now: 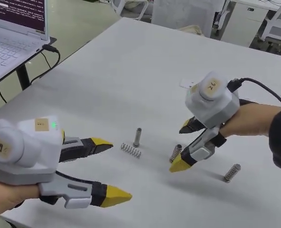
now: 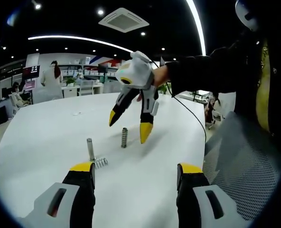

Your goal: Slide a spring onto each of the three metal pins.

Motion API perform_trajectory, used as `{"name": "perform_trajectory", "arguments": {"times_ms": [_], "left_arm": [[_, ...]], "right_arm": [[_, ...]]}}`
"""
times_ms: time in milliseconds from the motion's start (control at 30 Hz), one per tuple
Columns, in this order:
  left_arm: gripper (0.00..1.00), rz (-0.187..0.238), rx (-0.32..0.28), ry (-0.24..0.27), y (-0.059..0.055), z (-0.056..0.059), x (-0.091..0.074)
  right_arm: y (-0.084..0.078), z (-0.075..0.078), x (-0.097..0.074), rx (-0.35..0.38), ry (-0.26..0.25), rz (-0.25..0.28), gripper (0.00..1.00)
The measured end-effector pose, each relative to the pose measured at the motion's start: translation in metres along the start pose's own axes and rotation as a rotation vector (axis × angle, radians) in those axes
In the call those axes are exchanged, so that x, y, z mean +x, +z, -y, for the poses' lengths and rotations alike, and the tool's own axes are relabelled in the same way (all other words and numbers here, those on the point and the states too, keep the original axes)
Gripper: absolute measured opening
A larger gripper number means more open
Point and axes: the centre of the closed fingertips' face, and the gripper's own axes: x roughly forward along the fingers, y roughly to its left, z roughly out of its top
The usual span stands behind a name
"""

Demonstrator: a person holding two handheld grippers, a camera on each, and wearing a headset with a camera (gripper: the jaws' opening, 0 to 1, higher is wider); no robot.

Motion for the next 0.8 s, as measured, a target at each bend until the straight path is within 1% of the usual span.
{"name": "perform_trajectory", "arguments": {"times_ms": [33,100,133,167,200,267,367,433,467,500,567,600,633,800], "left_arm": [[0.66,-0.001,0.000,-0.001,0.000,0.000,0.000],[0.66,-0.002,0.000,-0.003,0.000,0.000,0.001],[0.66,-0.003,0.001,-0.004,0.000,0.000,0.001],[0.66,-0.004,0.001,-0.005,0.000,0.000,0.002],[0.66,-0.004,0.002,-0.005,0.001,-0.001,0.002],[0.66,-0.003,0.001,-0.006,0.001,-0.001,0.002],[0.66,-0.008,0.005,-0.007,0.001,-0.001,0.003],[0.66,-0.007,0.003,-0.007,0.001,-0.002,0.003],[0.66,-0.007,0.005,-0.007,0.001,-0.002,0.003],[0.66,-0.007,0.004,-0.007,0.002,-0.002,0.004],[0.66,-0.008,0.004,-0.006,0.002,-0.003,0.004],[0.66,-0.008,0.004,-0.006,0.002,-0.003,0.004],[0.66,-0.008,0.004,-0.007,0.002,-0.003,0.004],[0.65,-0.010,0.005,-0.006,0.002,-0.006,0.006]], "right_arm": [[0.000,0.000,-0.001,-0.004,-0.005,0.002,0.75],[0.001,0.003,-0.003,-0.005,-0.025,0.027,0.80],[0.001,0.002,-0.005,0.016,-0.018,0.037,0.81],[0.001,0.002,-0.006,0.016,-0.019,0.038,0.82],[0.003,0.004,-0.007,0.012,-0.034,0.064,0.83],[0.002,0.005,-0.009,0.017,-0.043,0.075,0.83],[0.005,0.007,-0.012,0.025,-0.063,0.113,0.87],[0.005,0.008,-0.015,0.034,-0.066,0.126,0.87],[0.006,0.009,-0.016,0.036,-0.076,0.148,0.89],[0.005,0.009,-0.017,0.042,-0.075,0.147,0.89],[0.006,0.010,-0.020,0.050,-0.090,0.176,0.90],[0.005,0.011,-0.022,0.055,-0.091,0.179,0.90],[0.006,0.011,-0.024,0.067,-0.094,0.194,0.91],[0.002,0.012,-0.031,0.087,-0.130,0.239,0.96]]}}
